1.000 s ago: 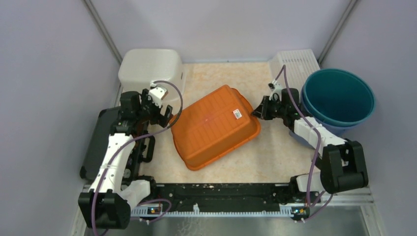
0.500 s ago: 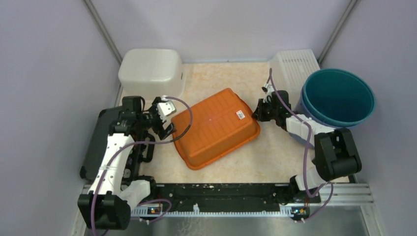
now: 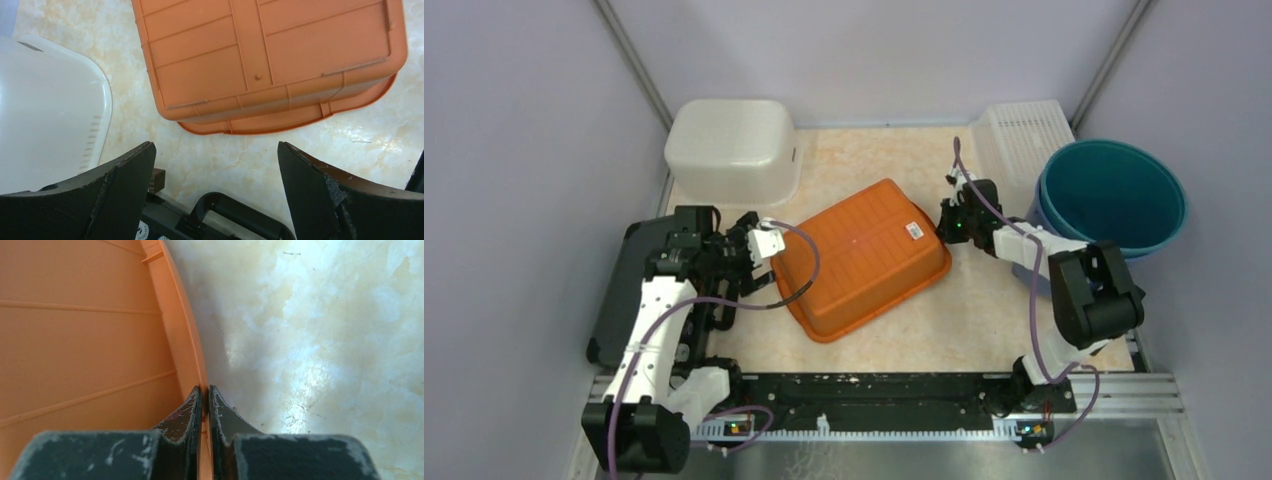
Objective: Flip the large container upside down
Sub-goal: Turn the container upside down at the center of the board, then move the container to the center of the board.
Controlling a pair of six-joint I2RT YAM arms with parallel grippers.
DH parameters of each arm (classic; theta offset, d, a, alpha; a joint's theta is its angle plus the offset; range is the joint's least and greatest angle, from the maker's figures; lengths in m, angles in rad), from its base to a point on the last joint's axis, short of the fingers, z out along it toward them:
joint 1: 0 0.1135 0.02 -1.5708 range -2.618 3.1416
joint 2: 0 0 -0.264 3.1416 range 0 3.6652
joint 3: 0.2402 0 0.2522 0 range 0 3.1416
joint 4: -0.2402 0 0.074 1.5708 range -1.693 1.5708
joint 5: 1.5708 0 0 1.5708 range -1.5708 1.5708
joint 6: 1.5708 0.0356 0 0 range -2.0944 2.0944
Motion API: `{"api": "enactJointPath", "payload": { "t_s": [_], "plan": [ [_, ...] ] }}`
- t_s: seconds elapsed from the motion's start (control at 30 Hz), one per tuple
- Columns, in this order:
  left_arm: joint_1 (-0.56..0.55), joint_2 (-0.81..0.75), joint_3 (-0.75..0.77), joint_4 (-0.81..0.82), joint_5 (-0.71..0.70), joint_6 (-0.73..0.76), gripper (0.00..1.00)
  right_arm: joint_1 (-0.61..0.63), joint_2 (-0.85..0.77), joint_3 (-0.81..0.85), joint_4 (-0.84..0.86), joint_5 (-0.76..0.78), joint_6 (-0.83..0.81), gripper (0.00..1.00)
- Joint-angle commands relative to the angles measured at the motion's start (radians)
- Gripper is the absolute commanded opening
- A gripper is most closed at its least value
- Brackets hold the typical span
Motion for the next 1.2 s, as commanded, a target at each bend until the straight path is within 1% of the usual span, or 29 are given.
{"api": "enactJointPath", "payload": {
  "t_s": [0.0,0.37,0.47,0.6,0.7,0.87,0.93,1.03,1.17],
  "plan": [
    [-0.004,-0.01,-0.053,0.089,-0.064,0.018,0.99,0.003,0.015,0.055,0.03,0.033,-0.019,0.0],
    [-0.019,0.007,-0.148,0.341,-0.146,-0.099,0.99,0.003,0.048,0.067,0.011,0.044,-0.031,0.0],
    [-0.03,0.012,-0.163,0.377,-0.155,-0.106,0.99,0.003,0.048,0.065,0.012,0.049,-0.035,0.0],
    [-0.077,0.017,-0.197,0.433,-0.207,-0.12,0.99,0.004,0.047,0.067,0.012,0.044,-0.036,0.0],
    [-0.135,0.027,-0.217,0.475,-0.265,-0.147,0.99,0.003,0.049,0.068,0.006,0.038,-0.036,0.01],
    [-0.216,0.041,-0.25,0.55,-0.362,-0.189,0.99,0.002,0.046,0.068,0.0,0.038,-0.037,0.05],
    [-0.225,0.047,-0.25,0.573,-0.374,-0.211,0.99,0.002,0.046,0.068,-0.002,0.041,-0.039,0.07],
    [-0.228,0.054,-0.242,0.593,-0.396,-0.239,0.99,0.002,0.046,0.068,-0.005,0.045,-0.042,0.13],
    [-0.233,0.058,-0.24,0.606,-0.425,-0.274,0.99,0.002,0.048,0.071,-0.009,0.05,-0.045,0.15]
  ]
}}
